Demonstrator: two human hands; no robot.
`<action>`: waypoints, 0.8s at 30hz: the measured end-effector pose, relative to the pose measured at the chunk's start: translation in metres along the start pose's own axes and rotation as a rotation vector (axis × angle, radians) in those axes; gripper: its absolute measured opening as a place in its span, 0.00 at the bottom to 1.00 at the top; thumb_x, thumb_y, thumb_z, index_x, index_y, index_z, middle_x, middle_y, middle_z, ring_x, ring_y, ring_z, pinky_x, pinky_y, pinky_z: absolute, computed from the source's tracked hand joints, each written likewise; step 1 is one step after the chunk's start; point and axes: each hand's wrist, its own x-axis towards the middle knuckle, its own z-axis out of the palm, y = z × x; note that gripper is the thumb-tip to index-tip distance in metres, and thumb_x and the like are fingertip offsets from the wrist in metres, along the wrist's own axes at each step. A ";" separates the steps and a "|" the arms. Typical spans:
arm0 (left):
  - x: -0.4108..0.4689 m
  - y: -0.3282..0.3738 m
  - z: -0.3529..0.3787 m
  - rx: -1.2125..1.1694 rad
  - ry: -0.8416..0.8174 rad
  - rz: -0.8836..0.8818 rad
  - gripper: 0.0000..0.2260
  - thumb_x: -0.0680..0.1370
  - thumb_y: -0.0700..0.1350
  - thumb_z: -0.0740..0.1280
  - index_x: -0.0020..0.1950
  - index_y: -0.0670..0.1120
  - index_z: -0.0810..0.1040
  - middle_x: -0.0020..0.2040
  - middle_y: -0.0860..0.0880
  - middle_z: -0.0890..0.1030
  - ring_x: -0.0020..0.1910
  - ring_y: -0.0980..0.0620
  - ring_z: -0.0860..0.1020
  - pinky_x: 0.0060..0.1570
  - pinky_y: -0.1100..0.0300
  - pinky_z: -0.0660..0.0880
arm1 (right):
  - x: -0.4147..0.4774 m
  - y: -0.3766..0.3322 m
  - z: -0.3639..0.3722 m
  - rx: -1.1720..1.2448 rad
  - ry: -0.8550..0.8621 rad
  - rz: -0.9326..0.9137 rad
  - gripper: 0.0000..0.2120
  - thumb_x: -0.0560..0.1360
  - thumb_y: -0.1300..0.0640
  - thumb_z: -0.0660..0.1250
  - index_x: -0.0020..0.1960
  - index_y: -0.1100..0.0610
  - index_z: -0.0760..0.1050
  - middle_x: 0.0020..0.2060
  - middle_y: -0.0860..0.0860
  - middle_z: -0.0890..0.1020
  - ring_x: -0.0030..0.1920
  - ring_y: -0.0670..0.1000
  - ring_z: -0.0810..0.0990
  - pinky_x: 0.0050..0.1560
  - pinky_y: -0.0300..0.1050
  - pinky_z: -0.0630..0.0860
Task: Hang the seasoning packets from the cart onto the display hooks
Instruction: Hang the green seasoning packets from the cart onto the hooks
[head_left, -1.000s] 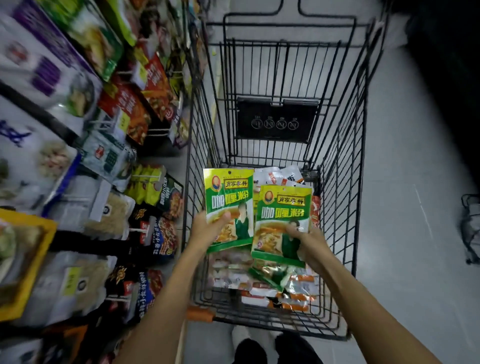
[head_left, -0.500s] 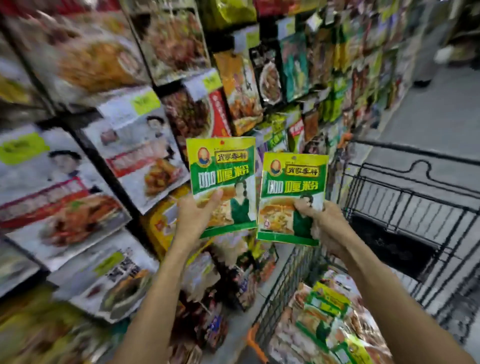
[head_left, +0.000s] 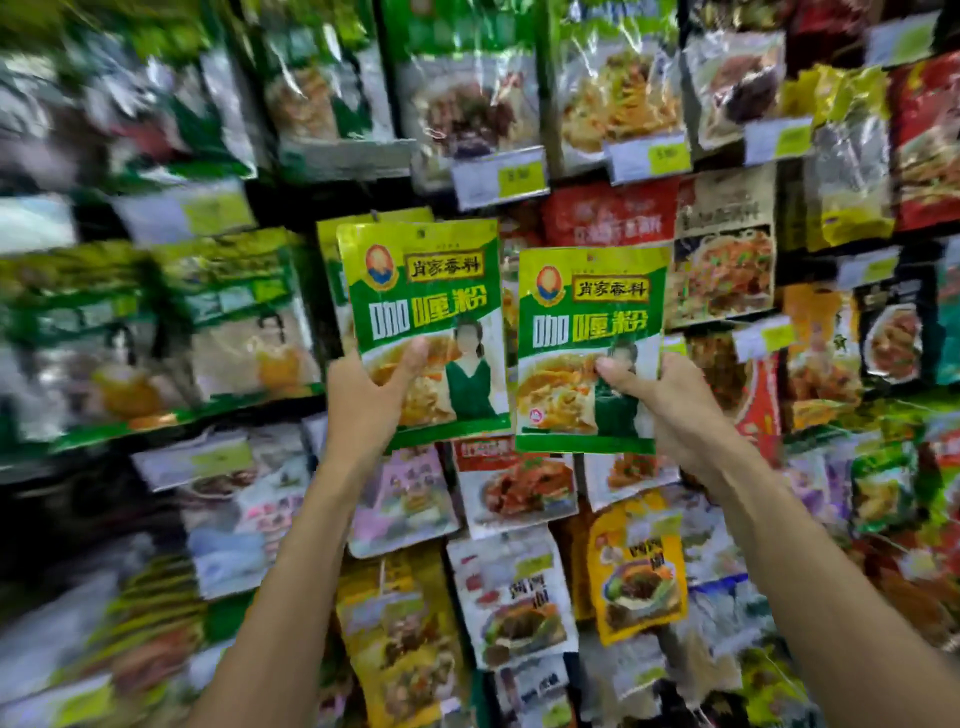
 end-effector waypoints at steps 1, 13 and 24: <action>0.006 0.000 -0.016 0.028 0.026 0.007 0.24 0.72 0.60 0.67 0.59 0.45 0.79 0.55 0.46 0.82 0.58 0.47 0.79 0.57 0.46 0.76 | 0.007 -0.005 0.017 0.024 -0.021 -0.025 0.28 0.66 0.47 0.74 0.46 0.72 0.73 0.43 0.65 0.77 0.52 0.73 0.71 0.45 0.42 0.71; 0.046 -0.027 -0.136 0.162 0.232 -0.035 0.23 0.70 0.61 0.67 0.44 0.39 0.78 0.34 0.48 0.76 0.32 0.52 0.73 0.37 0.58 0.67 | 0.068 -0.021 0.142 0.091 -0.261 -0.025 0.04 0.73 0.60 0.71 0.48 0.58 0.80 0.40 0.49 0.85 0.39 0.44 0.84 0.37 0.36 0.80; 0.058 -0.041 -0.152 0.197 0.316 0.044 0.19 0.77 0.48 0.69 0.28 0.54 0.67 0.19 0.61 0.71 0.19 0.64 0.66 0.21 0.75 0.60 | 0.103 -0.040 0.171 0.069 -0.258 0.052 0.04 0.73 0.60 0.72 0.43 0.59 0.78 0.41 0.55 0.83 0.43 0.53 0.83 0.43 0.46 0.81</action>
